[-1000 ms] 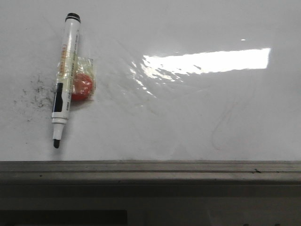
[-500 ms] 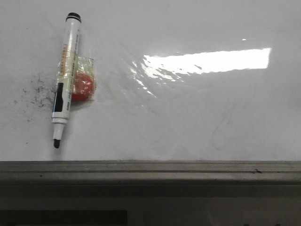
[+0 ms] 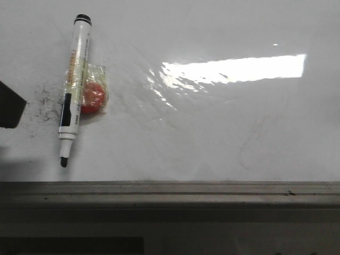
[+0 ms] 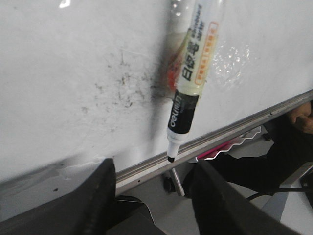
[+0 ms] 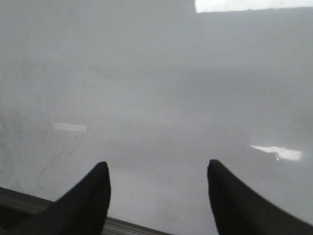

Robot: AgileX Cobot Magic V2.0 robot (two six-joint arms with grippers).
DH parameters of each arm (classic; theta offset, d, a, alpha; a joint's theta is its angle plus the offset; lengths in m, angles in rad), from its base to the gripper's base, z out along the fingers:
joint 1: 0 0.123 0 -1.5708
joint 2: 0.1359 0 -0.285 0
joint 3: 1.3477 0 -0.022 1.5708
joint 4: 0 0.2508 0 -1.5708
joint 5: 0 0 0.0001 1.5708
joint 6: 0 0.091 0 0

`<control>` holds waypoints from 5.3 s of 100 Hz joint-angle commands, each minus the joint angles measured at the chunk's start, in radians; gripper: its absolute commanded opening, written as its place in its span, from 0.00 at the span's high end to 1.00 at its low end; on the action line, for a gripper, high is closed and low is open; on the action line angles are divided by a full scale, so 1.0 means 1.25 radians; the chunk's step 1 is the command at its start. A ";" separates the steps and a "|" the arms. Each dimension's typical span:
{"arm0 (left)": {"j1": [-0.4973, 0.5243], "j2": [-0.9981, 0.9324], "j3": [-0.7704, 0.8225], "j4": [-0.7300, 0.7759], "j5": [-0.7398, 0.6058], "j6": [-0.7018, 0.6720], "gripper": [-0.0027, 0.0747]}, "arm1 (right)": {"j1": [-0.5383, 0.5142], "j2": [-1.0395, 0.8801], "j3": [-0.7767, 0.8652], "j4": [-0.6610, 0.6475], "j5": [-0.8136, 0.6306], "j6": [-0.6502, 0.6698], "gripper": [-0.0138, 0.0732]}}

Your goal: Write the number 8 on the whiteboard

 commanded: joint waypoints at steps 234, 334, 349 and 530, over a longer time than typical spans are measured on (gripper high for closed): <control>-0.121 0.139 -0.074 -0.080 -0.063 0.312 0.99 | 0.001 0.030 -0.024 0.509 -0.025 -0.455 0.40; -0.314 0.112 -0.169 0.150 -0.010 0.477 0.99 | 0.227 0.482 -0.210 0.803 0.125 -0.903 0.39; -0.314 0.112 -0.169 0.179 -0.010 0.477 0.99 | 0.273 0.544 -0.223 0.803 0.107 -0.922 0.39; -0.314 0.112 -0.169 0.196 -0.008 0.540 0.99 | 0.497 0.801 -0.271 0.818 -0.109 -0.963 0.91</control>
